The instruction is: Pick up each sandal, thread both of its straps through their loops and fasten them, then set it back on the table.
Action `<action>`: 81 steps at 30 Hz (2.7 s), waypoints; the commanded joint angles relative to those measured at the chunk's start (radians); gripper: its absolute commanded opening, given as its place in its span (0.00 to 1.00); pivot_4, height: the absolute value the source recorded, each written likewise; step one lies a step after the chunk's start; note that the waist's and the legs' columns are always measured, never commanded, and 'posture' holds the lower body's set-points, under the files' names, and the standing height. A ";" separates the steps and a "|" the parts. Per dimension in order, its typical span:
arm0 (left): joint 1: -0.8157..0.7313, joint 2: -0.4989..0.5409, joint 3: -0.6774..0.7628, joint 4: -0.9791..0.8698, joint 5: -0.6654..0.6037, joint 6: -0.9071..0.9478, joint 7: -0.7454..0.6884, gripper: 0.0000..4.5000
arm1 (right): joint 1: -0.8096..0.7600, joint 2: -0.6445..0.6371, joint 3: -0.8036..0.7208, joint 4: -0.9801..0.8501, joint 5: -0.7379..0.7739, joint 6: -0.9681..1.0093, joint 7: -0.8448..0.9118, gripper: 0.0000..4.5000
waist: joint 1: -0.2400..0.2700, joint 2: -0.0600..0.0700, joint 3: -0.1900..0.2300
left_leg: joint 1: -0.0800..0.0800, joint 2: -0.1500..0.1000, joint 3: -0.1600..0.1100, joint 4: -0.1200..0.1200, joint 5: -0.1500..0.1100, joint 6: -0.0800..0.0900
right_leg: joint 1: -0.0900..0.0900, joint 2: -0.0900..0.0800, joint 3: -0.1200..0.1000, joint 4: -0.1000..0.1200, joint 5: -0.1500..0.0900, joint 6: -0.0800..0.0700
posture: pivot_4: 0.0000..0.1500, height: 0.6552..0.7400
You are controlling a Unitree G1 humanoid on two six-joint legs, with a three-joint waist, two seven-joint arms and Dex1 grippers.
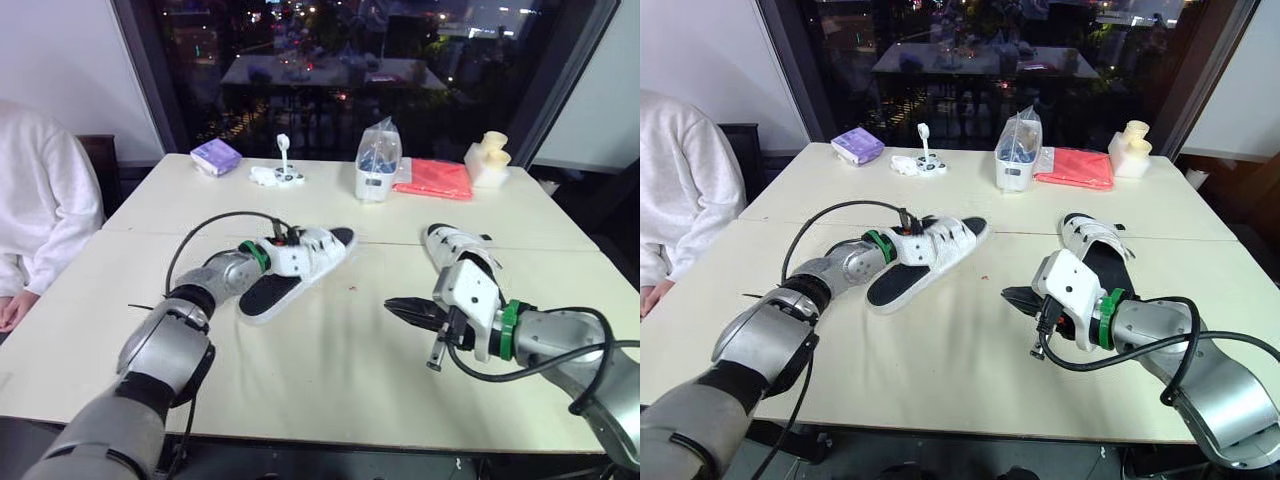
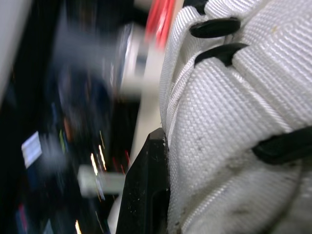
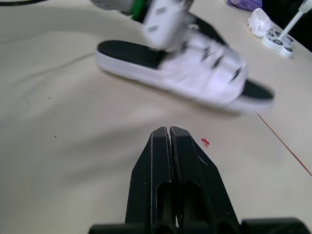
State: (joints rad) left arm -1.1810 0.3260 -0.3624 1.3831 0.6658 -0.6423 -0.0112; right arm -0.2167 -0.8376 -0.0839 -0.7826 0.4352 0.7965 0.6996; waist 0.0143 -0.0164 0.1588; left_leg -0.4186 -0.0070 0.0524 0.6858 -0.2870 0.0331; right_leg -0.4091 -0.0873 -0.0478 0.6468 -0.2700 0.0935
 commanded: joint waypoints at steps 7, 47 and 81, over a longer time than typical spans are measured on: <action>-0.107 -0.113 0.053 -0.049 -0.071 0.539 0.178 0.01 | -0.016 -0.009 0.025 0.018 -0.037 -0.058 -0.002 0.00 | 0.000 -0.001 0.001 | -0.001 0.000 -0.001 0.000 0.000 0.000 | 0.000 0.000 0.000 0.000 0.000 0.000 | 1.00 1.00; 0.165 -0.053 0.138 -0.764 -0.370 1.126 -0.650 0.99 | -0.059 -0.007 0.091 0.103 -0.067 -0.134 0.047 0.00 | -0.001 0.001 0.000 | 0.002 -0.001 -0.001 0.000 0.004 -0.007 | 0.002 -0.002 0.003 0.000 0.000 0.000 | 1.00 1.00; 0.581 0.301 0.466 -1.661 -1.134 1.587 -1.014 0.99 | -0.062 -0.100 -0.064 0.262 -0.054 -0.227 0.197 0.00 | -0.004 0.001 0.000 | 0.003 0.000 -0.001 0.000 0.001 -0.001 | 0.002 -0.002 0.007 0.000 0.000 0.000 | 1.00 1.00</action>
State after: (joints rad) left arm -0.6053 0.6114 0.0937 -0.2115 -0.4270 0.9507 -1.0060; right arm -0.2791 -0.9222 -0.0914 -0.5145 0.3608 0.5679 0.8881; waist 0.0108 -0.0154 0.1588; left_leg -0.4159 -0.0071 0.0510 0.6856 -0.2862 0.0316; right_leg -0.4075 -0.0898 -0.0407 0.6469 -0.2705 0.0934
